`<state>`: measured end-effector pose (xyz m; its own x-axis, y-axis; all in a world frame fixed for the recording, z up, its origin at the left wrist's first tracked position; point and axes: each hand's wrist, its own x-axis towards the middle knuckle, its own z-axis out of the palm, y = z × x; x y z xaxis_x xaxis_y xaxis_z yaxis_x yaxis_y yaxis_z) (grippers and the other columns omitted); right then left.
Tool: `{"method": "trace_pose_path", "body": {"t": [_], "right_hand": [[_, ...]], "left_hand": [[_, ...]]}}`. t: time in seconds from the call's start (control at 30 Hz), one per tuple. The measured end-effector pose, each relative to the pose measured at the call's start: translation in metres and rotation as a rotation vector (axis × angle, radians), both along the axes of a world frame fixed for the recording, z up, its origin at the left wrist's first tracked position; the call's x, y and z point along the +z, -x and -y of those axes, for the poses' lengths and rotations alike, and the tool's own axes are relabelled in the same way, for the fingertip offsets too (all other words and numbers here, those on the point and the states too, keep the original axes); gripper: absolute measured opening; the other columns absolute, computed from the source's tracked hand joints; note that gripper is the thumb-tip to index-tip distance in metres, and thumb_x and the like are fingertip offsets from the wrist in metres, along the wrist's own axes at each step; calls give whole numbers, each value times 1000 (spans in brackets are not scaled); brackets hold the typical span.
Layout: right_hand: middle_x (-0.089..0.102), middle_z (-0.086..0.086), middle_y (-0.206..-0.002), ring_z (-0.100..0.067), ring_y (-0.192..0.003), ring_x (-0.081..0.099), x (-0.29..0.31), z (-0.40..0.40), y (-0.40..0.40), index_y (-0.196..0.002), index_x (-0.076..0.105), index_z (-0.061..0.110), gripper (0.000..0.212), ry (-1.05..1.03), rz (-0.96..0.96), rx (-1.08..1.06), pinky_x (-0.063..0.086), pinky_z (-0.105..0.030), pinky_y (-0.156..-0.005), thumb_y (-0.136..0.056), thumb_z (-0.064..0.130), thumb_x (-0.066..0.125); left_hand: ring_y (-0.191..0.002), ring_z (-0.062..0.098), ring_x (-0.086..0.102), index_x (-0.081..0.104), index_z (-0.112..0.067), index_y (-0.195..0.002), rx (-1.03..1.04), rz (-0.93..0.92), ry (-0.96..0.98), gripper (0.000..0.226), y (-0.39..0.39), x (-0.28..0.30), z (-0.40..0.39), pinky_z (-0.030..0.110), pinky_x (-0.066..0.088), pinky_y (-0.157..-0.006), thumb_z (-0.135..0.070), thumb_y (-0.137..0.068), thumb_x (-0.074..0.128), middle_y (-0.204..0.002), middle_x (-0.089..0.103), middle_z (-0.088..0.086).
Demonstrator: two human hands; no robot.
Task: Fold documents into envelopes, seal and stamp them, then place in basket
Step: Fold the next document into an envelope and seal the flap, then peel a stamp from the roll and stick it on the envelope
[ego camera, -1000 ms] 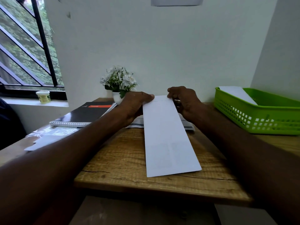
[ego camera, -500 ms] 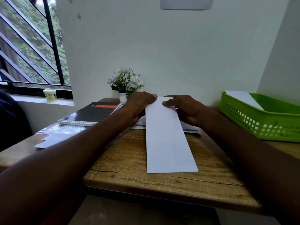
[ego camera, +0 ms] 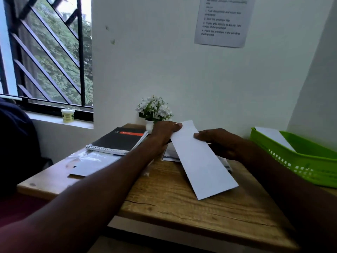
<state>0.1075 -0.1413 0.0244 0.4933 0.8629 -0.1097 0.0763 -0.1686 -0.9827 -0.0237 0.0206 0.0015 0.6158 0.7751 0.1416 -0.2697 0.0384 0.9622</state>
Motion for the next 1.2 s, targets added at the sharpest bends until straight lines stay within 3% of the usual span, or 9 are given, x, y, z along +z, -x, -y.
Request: {"method": "trace_pose_path", "body": {"t": [0.07, 0.17, 0.33, 0.5, 0.7, 0.83, 0.93, 1.03, 1.2], "right_hand": [[75, -18, -117, -32, -107, 74, 12, 10, 6, -125, 66, -1, 47, 110, 81, 60, 61, -41, -84, -85, 18, 81], [77, -11, -115, -28, -107, 74, 27, 30, 23, -121, 71, 9, 39, 223, 262, 82, 61, -39, -87, -84, 18, 82], [79, -9, -99, -17, -84, 72, 55, 69, 45, -105, 79, 12, 29, 108, 709, -123, 56, -28, -66, -77, 17, 88], [75, 3, -88, 7, -70, 62, 65, 109, 69, -102, 78, 26, 29, -75, 1234, -149, 48, -18, -74, -75, 15, 84], [73, 11, -87, -7, -74, 63, 5, 151, 103, -97, 78, 25, 24, -53, 1309, -44, 55, -35, -77, -77, 11, 78], [68, 12, -92, -9, -80, 62, -34, 162, 112, -99, 73, 31, 17, -30, 1328, 62, 55, -41, -75, -83, 29, 78], [64, 14, -101, -7, -89, 61, -38, 164, 119, -105, 70, 35, 24, -4, 1358, 99, 54, -39, -80, -87, 51, 70], [67, 13, -107, -8, -95, 62, -29, 156, 127, -106, 72, 36, 40, -32, 1318, 77, 53, -36, -83, -86, 67, 59], [66, 6, -119, -14, -108, 61, -22, 136, 135, -117, 71, 29, 23, 190, 1306, 202, 50, -36, -95, -94, 33, 69]], "left_hand": [[-88, 32, 68, 70, 0, -87, 45, 34, 10, 8, 2, 2, -4, 47, 58, -90, -5, -89, 76, -92, 71, 17], [-82, 26, 64, 66, -9, -75, 95, 82, -23, 18, 7, 6, -11, 36, 54, -75, -7, -88, 78, -81, 69, 10], [-93, 27, 67, 70, -16, -96, 120, 97, -212, 6, 33, 17, 7, 28, 56, -65, -13, -93, 74, -100, 72, 8], [-95, 22, 73, 73, -9, -105, 215, 2, -530, 23, 95, 3, 42, 37, 60, -82, -5, -83, 80, -99, 77, 7], [-77, 11, 61, 74, -15, -84, 189, -326, -1087, 13, 165, -19, 92, 15, 43, -66, -8, -79, 84, -83, 70, 3], [-84, 22, 66, 72, -26, -78, 43, -651, -1235, 30, 174, -14, 91, 29, 50, -71, 5, -79, 73, -88, 72, 0], [-82, 15, 60, 76, -24, -87, 53, -757, -1356, 29, 177, -6, 97, 17, 42, -65, 3, -83, 65, -96, 71, -4], [-92, 19, 65, 76, -20, -99, 79, -641, -1308, 28, 169, 3, 111, 31, 51, -78, -1, -87, 59, -100, 73, -1], [-125, 24, 58, 64, -15, -133, -95, -751, -1334, 35, 144, -5, 130, 33, 45, -100, -28, -100, 60, -134, 65, 5]]}}
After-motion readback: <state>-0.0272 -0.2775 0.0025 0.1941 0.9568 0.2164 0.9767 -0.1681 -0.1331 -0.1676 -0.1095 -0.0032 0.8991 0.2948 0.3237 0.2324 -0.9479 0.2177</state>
